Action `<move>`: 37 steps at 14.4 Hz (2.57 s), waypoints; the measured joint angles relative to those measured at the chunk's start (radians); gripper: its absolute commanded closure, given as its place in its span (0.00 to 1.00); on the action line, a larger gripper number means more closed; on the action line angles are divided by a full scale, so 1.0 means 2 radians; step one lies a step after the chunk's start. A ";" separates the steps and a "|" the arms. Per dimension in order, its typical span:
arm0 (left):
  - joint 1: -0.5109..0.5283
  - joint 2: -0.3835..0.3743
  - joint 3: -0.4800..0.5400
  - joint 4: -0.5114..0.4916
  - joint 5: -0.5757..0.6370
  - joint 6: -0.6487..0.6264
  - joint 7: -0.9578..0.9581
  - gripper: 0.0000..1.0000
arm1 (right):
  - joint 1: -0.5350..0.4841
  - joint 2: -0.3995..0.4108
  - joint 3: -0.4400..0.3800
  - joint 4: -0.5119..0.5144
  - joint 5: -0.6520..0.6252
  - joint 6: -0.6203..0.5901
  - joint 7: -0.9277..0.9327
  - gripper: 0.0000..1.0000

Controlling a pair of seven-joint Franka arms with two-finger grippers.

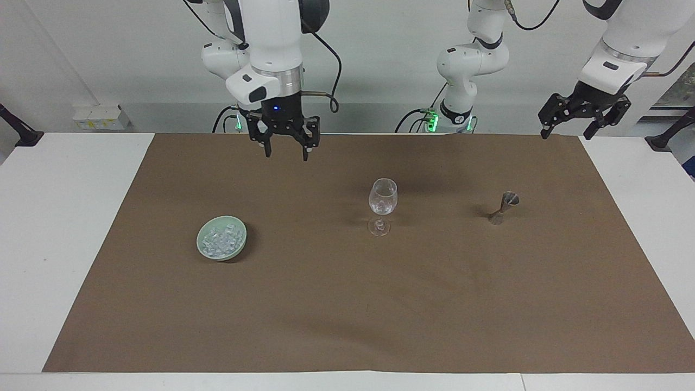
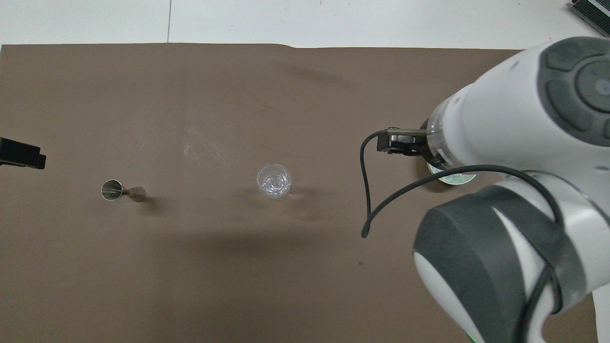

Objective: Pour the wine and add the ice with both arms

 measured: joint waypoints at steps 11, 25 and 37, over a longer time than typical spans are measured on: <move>-0.040 0.000 0.042 0.000 0.000 0.000 0.004 0.00 | -0.071 -0.043 -0.045 -0.001 0.054 -0.061 -0.099 0.00; -0.040 0.000 0.044 0.000 0.000 0.000 0.006 0.00 | -0.045 -0.058 -0.115 0.016 0.054 -0.126 -0.152 0.00; -0.040 0.000 0.044 0.000 0.000 0.000 0.006 0.00 | -0.039 -0.058 -0.116 0.016 0.054 -0.126 -0.152 0.00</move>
